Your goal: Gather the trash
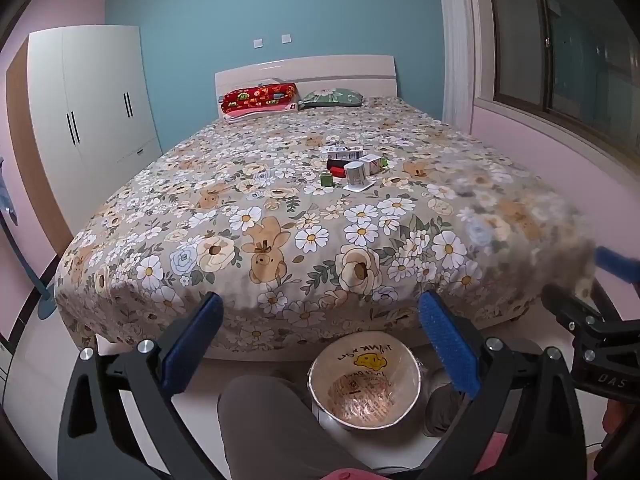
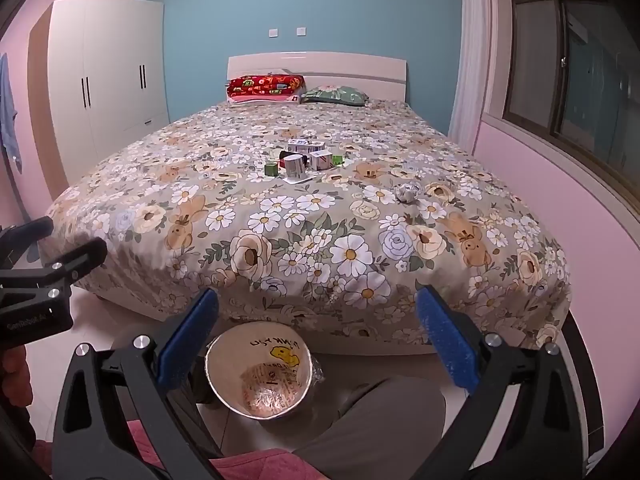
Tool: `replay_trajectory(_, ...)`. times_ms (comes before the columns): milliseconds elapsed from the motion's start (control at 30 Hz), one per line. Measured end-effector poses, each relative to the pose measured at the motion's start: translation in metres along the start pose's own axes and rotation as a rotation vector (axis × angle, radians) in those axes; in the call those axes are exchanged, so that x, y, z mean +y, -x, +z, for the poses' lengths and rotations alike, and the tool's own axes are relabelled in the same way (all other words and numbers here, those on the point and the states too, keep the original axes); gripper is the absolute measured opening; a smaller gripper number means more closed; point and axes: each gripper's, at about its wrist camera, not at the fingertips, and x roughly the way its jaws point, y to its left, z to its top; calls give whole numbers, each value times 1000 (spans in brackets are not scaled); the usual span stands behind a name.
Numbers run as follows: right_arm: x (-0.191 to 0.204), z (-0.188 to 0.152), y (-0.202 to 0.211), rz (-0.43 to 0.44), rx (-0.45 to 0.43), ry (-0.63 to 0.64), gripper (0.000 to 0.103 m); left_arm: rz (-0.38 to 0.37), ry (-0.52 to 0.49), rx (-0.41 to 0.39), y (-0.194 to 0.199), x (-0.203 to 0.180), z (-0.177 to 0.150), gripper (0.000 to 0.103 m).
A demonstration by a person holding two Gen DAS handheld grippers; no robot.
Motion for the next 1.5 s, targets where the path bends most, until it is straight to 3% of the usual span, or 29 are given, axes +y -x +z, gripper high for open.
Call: replay_trajectory(1500,0,-2,-2,-20,24,-10,97,-6,-8,16,-2,-3,0,99)
